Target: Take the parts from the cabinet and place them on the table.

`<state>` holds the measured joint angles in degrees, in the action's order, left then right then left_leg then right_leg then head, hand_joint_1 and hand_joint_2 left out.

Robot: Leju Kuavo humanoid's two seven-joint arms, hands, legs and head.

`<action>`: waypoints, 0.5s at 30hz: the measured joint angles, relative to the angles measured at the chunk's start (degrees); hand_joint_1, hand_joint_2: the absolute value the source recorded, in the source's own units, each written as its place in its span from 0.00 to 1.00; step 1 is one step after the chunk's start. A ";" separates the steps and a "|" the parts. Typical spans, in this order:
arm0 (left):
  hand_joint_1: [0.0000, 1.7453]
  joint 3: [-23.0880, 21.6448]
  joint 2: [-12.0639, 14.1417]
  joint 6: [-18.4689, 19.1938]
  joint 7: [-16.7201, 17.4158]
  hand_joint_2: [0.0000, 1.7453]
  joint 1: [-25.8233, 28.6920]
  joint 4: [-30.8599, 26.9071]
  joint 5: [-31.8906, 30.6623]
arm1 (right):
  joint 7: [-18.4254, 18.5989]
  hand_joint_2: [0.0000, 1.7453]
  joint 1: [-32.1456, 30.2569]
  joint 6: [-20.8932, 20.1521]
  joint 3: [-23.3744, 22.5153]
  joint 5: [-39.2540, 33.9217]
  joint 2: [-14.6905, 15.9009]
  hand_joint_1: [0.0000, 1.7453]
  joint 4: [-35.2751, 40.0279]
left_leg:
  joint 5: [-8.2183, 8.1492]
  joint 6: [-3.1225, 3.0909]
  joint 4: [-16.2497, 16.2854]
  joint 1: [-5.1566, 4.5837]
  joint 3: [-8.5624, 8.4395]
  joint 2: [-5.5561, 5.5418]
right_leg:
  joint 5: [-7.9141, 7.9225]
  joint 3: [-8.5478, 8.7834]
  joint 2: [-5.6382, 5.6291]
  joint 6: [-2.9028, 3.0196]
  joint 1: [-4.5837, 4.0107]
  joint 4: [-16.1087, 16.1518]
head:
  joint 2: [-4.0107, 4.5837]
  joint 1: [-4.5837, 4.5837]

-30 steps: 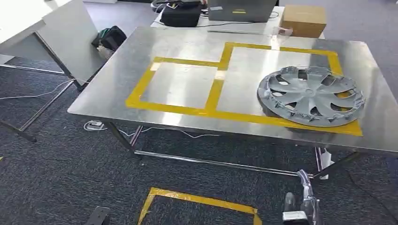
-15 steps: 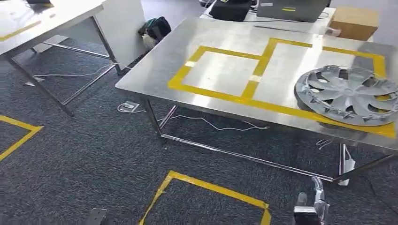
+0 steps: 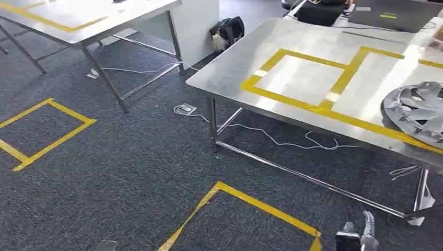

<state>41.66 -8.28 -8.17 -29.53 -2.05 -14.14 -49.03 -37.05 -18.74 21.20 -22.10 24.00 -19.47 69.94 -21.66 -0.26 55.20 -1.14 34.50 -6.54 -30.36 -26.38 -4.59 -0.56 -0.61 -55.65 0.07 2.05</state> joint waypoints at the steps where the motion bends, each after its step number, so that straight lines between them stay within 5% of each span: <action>1: 0.00 0.06 0.00 0.00 0.02 0.00 0.19 0.00 -0.09 | 0.07 0.00 0.07 0.04 -0.04 -0.06 -0.09 0.00 -0.17 | 0.26 0.31 -0.15 0.07 0.16 -0.53 | 0.02 -0.02 0.61 0.05 -0.13 -0.01 | 0.00 0.07; 2: 0.00 0.18 0.09 -0.02 0.04 0.00 0.46 0.00 -0.33 | 0.22 0.00 0.02 0.04 -0.06 -0.48 -0.20 0.00 -0.31 | 0.45 0.59 -0.21 0.03 0.39 -1.33 | 0.33 -0.02 1.38 0.39 0.06 0.22 | 0.00 0.02; 3: 0.00 0.44 0.26 -0.07 0.33 0.00 0.75 0.00 -0.68 | 0.39 0.00 0.12 0.04 -0.06 -0.94 -0.33 0.00 -0.39 | -0.10 0.70 0.59 0.01 0.62 -0.03 | 0.87 -0.10 2.35 0.63 0.42 0.52 | 0.00 -0.02; 5: 0.00 0.61 0.26 -0.20 0.52 0.00 0.84 -0.02 -1.51 | 0.74 0.00 -0.11 0.04 -0.04 -1.22 -0.59 0.00 -0.48 | -5.96 1.56 6.86 0.14 3.25 4.31 | 1.17 -0.45 3.76 1.02 0.45 0.52 | 0.00 0.70; 7: 0.00 0.92 0.26 -0.20 0.65 0.00 0.73 -0.13 -2.10 | 1.24 0.00 -0.44 0.04 -0.06 -1.22 -0.63 0.00 -0.61 | -10.48 2.31 16.09 0.66 6.63 5.61 | 1.25 -0.72 5.83 0.95 0.45 0.48 | 0.00 0.66; 8: 0.00 1.09 0.24 -0.20 0.72 0.00 0.82 -0.15 -2.47 | 1.62 0.00 -0.37 0.00 -0.06 -1.31 -0.63 0.00 -0.72 | -10.90 2.62 18.49 1.04 7.22 5.81 | 1.29 -0.78 6.68 0.88 0.48 0.47 | 0.00 0.68; 9: 0.00 1.22 0.20 -0.20 0.94 0.00 0.95 -0.24 -2.75 | 1.97 0.00 -0.25 -0.24 -0.06 -1.59 -0.68 0.00 -0.81 | -9.97 2.91 18.09 1.41 6.41 5.94 | 1.32 -0.79 7.57 0.81 0.51 0.46 | 0.00 0.63; 11: 0.00 1.36 0.15 -0.33 1.33 0.00 0.99 -0.53 -3.89 | 2.69 0.00 0.04 -0.39 -0.13 -1.90 -0.70 0.00 -1.15 | -5.76 3.32 10.41 1.90 1.46 6.75 | 1.14 -0.51 9.15 0.36 0.73 0.42 | 0.00 0.63; 12: 0.00 1.35 0.11 -0.42 1.49 0.00 0.96 -0.79 -4.41 | 2.95 0.00 0.43 -0.42 -0.41 -1.88 -0.70 0.00 -1.68 | -3.88 3.51 5.06 2.01 -1.78 8.36 | 0.96 0.35 9.89 0.00 0.83 0.36 | 0.00 0.65; 13: 0.00 1.35 -0.33 -0.42 1.53 0.00 0.90 -0.87 -4.85 | 3.04 0.00 0.74 -0.64 -0.90 -1.70 -0.70 0.00 -2.12 | -3.59 3.67 1.55 1.95 -4.13 11.89 | 0.70 -0.09 10.37 -0.48 0.37 0.29 | 0.00 0.81; 15: 0.00 1.60 -0.46 -0.46 1.68 0.00 0.82 -1.07 -5.51 | 2.78 0.00 1.93 -1.95 -2.91 -0.94 -0.70 0.00 -4.42 | -3.95 2.24 0.95 1.59 -3.81 11.12 | 0.45 0.06 11.48 -1.13 0.06 -0.05 | 0.00 0.41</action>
<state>43.26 -8.74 -8.63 -27.85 -1.22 -15.21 -54.53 -34.27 -16.81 19.25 -25.01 23.06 -20.17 65.52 -25.61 1.98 56.15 0.45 30.69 4.58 -29.91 -26.33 6.89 -1.70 -0.55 -55.70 0.07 2.47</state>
